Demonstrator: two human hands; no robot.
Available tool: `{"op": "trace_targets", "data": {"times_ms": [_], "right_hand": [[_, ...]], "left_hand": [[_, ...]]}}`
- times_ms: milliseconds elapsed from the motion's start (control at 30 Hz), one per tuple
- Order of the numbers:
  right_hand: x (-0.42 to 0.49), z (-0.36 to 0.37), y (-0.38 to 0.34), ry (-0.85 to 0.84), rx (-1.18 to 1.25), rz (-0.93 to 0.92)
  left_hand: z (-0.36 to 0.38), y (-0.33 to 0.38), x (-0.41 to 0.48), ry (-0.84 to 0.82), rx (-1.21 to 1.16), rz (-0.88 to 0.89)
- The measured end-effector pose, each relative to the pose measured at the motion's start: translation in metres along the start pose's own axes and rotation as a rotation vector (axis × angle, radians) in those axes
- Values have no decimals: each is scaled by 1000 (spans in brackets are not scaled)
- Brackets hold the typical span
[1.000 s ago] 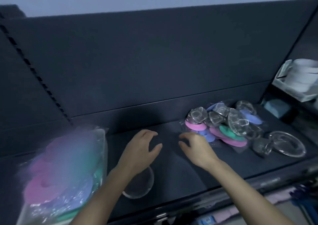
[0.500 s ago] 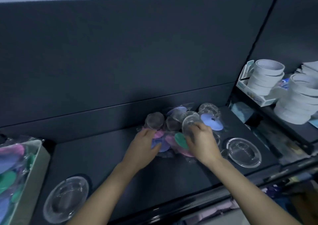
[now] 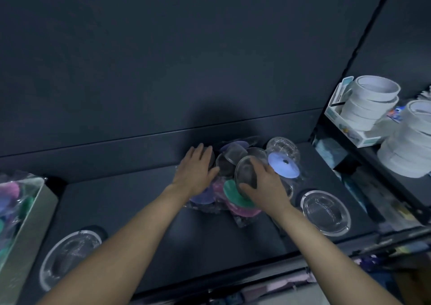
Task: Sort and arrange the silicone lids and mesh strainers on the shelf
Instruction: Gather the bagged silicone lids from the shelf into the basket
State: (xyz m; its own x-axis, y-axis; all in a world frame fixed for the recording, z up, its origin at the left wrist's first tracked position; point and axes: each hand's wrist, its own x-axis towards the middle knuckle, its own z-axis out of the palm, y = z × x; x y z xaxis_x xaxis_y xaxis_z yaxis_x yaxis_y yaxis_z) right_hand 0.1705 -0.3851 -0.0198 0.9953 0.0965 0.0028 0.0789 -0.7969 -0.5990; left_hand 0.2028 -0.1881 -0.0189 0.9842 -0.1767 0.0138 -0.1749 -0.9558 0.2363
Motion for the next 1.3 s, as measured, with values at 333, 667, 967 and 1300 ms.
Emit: {"op": "trace_targets", "data": {"times_ms": [333, 667, 967, 1300], "right_hand": [[-17, 16, -17, -71, 26, -17], [-21, 13, -49, 38, 3, -114], [-49, 70, -103, -187, -313, -391], [-50, 104, -102, -354, -329, -471]], "left_hand": [[-2, -17, 3, -42, 11, -3], [-30, -52, -31, 143, -135, -10], [-45, -110, -91, -19, -156, -260], [-33, -135, -103, -174, -125, -371]]}}
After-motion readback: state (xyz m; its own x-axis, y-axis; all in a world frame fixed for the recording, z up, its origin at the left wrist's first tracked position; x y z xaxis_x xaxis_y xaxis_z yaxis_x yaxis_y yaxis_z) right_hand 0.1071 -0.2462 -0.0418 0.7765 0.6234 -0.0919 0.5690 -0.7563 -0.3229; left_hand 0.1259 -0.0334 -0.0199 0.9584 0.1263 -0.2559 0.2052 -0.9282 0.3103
